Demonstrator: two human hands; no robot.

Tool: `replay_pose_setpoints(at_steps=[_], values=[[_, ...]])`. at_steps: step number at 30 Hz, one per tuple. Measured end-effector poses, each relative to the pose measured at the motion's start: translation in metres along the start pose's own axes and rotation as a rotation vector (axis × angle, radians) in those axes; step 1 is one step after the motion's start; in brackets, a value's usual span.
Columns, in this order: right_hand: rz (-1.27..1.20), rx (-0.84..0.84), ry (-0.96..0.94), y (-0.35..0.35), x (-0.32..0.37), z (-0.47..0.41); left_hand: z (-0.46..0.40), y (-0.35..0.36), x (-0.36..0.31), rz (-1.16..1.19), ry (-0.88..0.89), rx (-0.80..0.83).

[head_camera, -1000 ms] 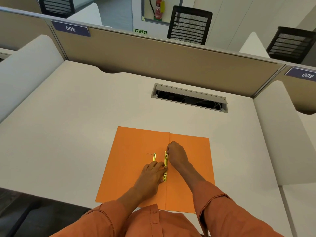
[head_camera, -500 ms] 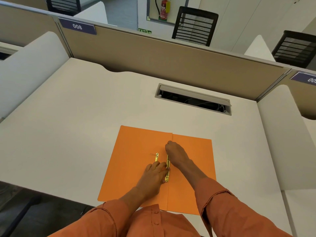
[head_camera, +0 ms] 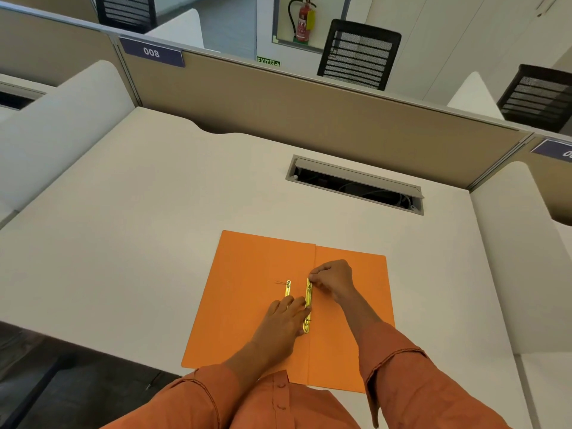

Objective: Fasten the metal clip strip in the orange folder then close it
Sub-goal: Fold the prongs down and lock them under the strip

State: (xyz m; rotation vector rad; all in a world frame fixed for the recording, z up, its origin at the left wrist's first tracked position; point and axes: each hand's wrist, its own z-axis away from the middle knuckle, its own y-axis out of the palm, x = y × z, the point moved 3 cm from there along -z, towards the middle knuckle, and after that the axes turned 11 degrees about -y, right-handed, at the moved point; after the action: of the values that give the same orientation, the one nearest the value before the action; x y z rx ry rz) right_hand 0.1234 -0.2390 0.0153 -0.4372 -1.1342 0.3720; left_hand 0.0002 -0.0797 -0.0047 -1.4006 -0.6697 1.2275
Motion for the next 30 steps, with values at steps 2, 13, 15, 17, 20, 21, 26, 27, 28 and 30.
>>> replay_pose_setpoints(at_steps=[2,13,15,17,20,21,26,27,28,30], values=[[-0.036,-0.001,0.005,0.0,0.002,0.003,0.0,-0.001,0.0,-0.003,0.007,0.003],[-0.203,-0.127,0.044,-0.013,-0.014,0.045,-0.003,-0.006,0.008,-0.015,0.067,0.012],[-0.193,-0.072,0.113,-0.009,-0.019,0.06,-0.005,-0.008,0.008,-0.006,0.062,0.002],[-0.231,0.009,0.2,-0.003,-0.02,0.075,-0.005,-0.009,0.008,0.009,0.06,-0.006],[-0.303,0.154,0.325,0.006,-0.018,0.091,-0.006,-0.01,0.009,0.022,0.053,0.017],[-0.328,0.183,0.348,0.008,-0.018,0.094,-0.007,-0.012,0.009,0.036,0.047,0.031],[-0.38,0.181,0.369,0.008,-0.024,0.101,-0.01,-0.017,0.01,0.064,0.026,0.064],[-0.358,0.186,0.37,0.007,-0.025,0.104,-0.009,-0.017,0.01,0.058,0.026,0.076],[-0.324,0.194,0.366,0.005,-0.025,0.106,-0.009,-0.017,0.01,0.051,0.024,0.084],[-0.264,0.195,0.325,0.003,-0.027,0.111,-0.008,-0.019,0.009,0.038,0.02,0.093]])
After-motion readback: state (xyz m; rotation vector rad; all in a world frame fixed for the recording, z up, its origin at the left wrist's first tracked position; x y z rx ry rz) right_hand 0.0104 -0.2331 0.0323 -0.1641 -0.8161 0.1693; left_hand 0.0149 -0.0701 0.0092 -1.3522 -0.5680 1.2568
